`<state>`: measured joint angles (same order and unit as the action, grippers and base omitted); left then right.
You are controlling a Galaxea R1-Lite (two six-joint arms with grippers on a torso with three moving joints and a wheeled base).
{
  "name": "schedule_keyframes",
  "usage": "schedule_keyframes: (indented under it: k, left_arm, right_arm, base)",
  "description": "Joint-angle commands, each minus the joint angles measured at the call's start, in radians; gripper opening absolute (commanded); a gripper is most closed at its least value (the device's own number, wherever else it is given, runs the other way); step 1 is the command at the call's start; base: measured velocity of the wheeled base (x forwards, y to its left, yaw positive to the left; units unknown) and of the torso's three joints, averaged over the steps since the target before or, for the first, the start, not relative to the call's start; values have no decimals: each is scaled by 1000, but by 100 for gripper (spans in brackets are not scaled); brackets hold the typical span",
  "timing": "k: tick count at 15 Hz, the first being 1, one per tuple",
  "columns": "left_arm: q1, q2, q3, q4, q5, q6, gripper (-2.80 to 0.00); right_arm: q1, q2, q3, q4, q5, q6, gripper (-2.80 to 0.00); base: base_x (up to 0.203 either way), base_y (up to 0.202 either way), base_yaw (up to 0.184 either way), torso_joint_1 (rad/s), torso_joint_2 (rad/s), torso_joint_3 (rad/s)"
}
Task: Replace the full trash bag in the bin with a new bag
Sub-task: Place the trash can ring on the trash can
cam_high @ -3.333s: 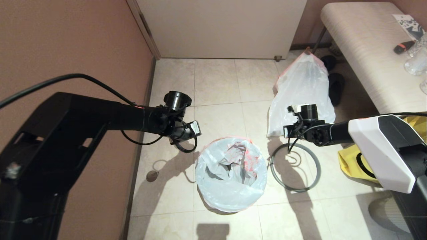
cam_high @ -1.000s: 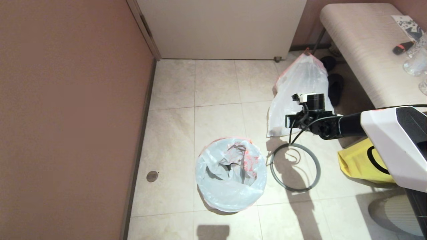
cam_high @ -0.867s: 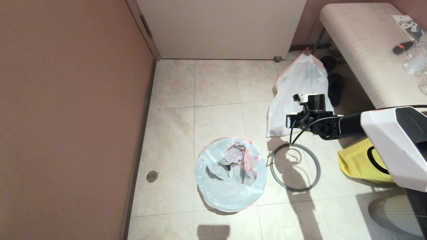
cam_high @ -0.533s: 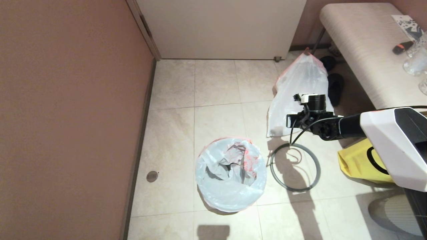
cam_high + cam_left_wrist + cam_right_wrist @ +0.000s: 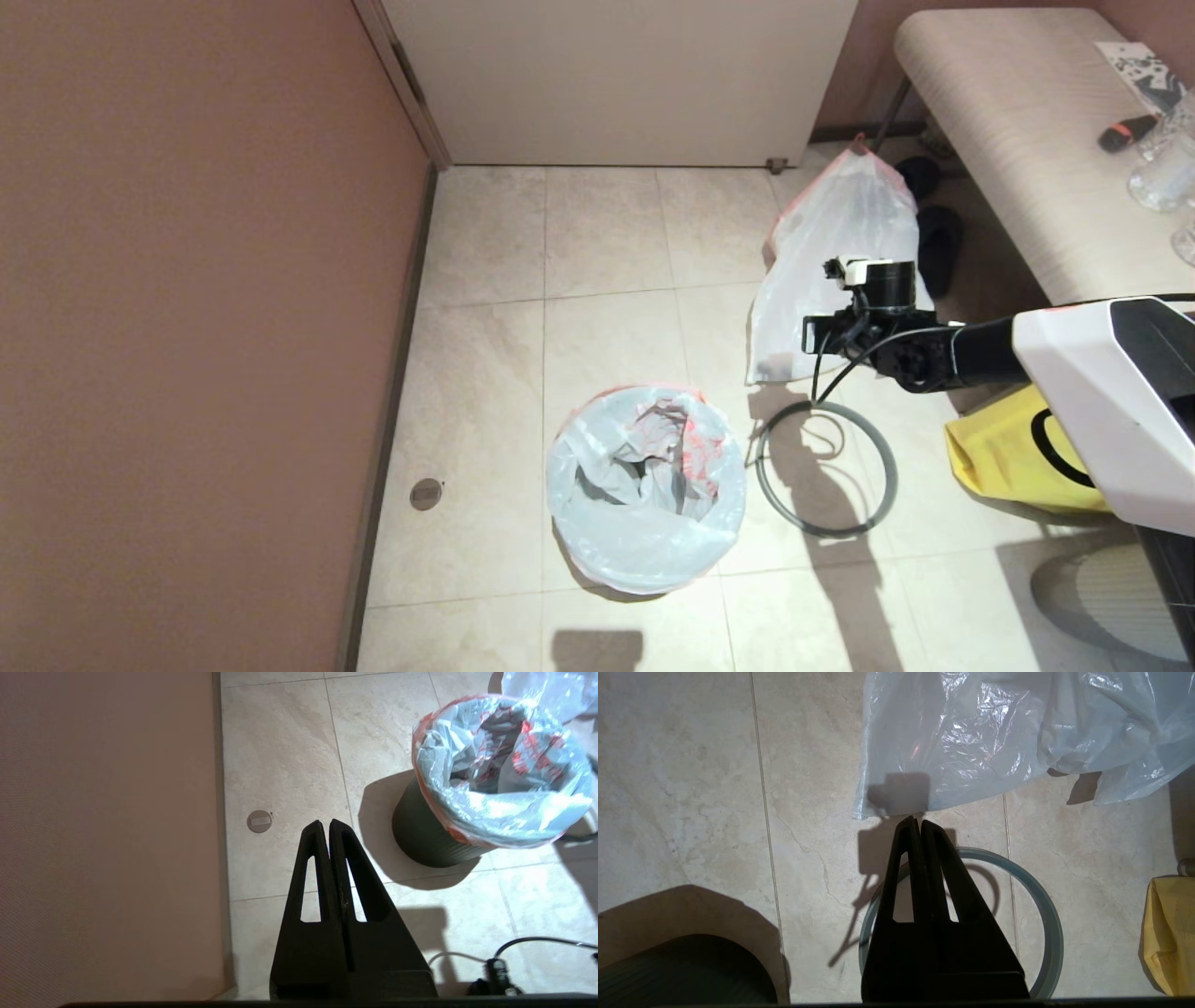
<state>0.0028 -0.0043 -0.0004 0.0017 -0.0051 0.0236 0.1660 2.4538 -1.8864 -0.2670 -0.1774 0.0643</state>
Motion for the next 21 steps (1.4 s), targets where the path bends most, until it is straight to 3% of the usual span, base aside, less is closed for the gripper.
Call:
schedule_keyframes:
  k: [1,21]
  left_arm:
    - [0,5,0,-1,2,-34,-280]
    - [0,4,0,-2,4,-28,-280]
  right_arm:
    - [1,1,5,-12,0,-1,-280]
    - [0,68,-11,-46,13,-5,-280]
  base:
    - [0,0,0,0,0,0]
    - [0,0,0,0,0,0]
